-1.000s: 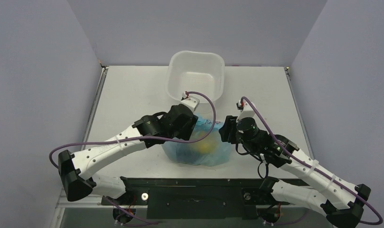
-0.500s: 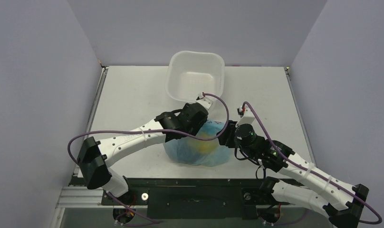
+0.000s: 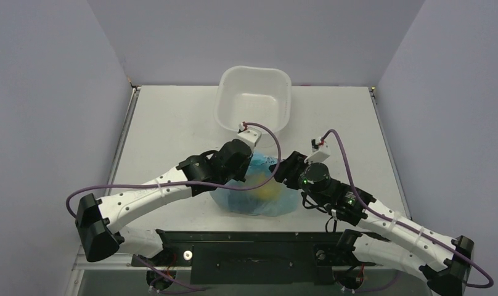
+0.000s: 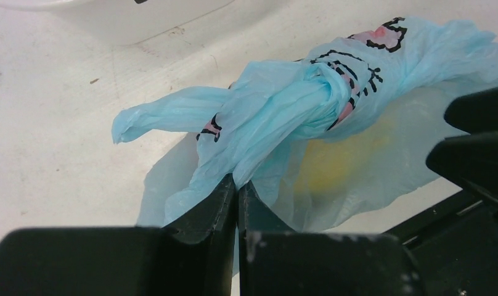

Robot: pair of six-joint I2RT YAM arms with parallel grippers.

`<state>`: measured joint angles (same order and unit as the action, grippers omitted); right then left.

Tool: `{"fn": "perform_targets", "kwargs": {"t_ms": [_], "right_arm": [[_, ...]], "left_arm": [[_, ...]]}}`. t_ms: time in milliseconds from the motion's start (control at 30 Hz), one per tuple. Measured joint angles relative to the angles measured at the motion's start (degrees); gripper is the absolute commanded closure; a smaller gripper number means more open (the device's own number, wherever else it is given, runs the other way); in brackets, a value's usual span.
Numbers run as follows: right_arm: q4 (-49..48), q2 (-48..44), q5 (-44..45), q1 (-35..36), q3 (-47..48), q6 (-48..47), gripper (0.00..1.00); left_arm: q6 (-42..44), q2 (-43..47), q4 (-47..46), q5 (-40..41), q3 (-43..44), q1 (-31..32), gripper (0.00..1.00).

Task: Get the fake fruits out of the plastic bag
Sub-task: Untie the plastic bag at the center of the board.

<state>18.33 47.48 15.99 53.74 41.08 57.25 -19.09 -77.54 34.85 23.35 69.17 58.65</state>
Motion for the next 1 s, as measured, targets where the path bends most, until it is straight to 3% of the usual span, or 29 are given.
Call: {"fn": "perform_targets", "kwargs": {"t_ms": [167,600,767,933,1000], "right_arm": [[-4.68,2.29,-1.18,0.00,-0.04,2.21,0.43],[-11.17,8.31,-3.37,0.33,-3.21,5.42,0.44],[-12.68,10.19,-3.32,0.33,-3.21,5.95,0.53],[-13.53,11.85,-3.32,0.11,-3.21,6.71,0.51],[-14.03,12.39,-3.37,-0.26,-3.21,6.84,0.61]], "left_arm": [[-1.68,5.64,-2.86,-2.64,-5.97,-0.46,1.00],[-5.07,9.51,-7.50,-6.64,-10.56,-1.40,1.00],[-6.47,11.26,-8.59,-8.20,-12.37,-1.40,1.00],[-6.84,13.33,-9.77,-9.94,-13.20,-1.40,1.00],[-6.80,14.43,-10.82,-10.73,-14.10,-1.40,1.00]]}}
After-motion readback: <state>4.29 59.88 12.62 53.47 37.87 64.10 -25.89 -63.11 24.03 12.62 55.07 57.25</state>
